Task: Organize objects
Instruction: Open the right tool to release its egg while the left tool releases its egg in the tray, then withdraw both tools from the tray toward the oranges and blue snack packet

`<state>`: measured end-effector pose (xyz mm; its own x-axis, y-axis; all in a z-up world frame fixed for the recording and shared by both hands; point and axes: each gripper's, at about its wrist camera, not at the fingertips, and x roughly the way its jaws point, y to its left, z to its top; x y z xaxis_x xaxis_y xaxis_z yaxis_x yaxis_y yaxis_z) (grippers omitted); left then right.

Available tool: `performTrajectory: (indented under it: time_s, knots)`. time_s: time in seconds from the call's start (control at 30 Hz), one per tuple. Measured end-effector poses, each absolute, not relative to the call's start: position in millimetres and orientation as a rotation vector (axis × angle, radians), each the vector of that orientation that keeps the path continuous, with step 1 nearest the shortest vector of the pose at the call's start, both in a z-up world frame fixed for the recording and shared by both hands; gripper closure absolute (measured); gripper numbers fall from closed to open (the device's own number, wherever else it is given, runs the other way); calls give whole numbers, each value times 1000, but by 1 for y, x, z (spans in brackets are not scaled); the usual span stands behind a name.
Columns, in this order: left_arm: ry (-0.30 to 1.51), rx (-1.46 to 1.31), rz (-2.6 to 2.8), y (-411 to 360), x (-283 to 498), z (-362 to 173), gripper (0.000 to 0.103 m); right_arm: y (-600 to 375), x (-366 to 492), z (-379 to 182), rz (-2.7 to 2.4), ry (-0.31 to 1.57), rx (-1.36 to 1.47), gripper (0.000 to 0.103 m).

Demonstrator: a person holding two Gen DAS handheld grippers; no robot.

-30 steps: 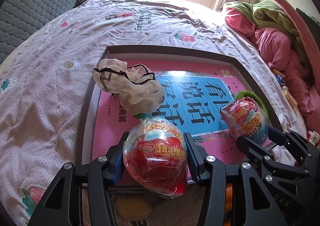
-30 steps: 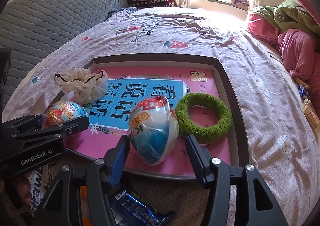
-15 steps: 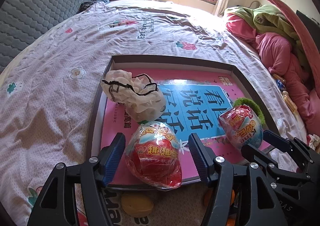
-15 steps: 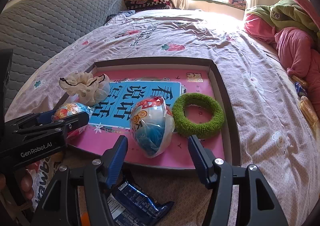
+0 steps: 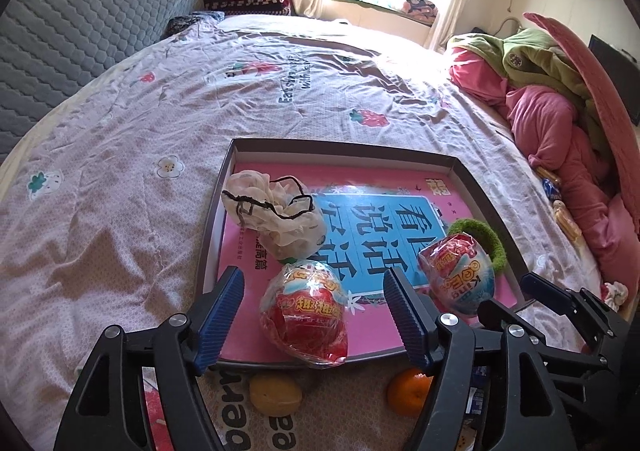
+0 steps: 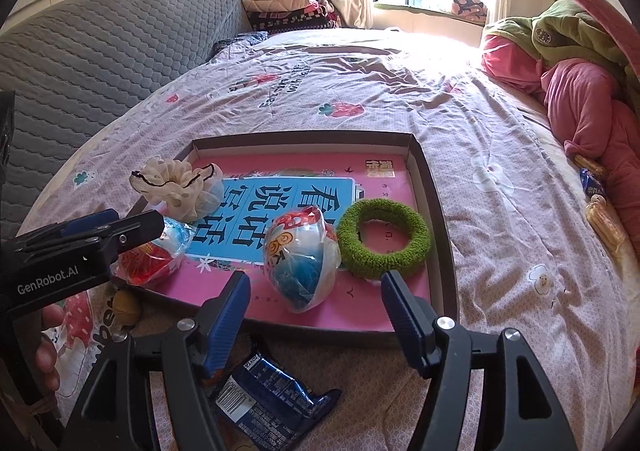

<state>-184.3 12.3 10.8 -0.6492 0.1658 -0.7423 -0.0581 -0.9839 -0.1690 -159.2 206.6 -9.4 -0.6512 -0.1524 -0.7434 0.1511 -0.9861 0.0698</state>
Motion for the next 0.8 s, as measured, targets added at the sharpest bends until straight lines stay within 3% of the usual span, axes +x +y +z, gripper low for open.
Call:
performTrajectory:
  time_s: [0.8]
  knots:
    - [-173,-1159,2781,10,-126,42,29,208,-115,22,-2738,22,1111,35]
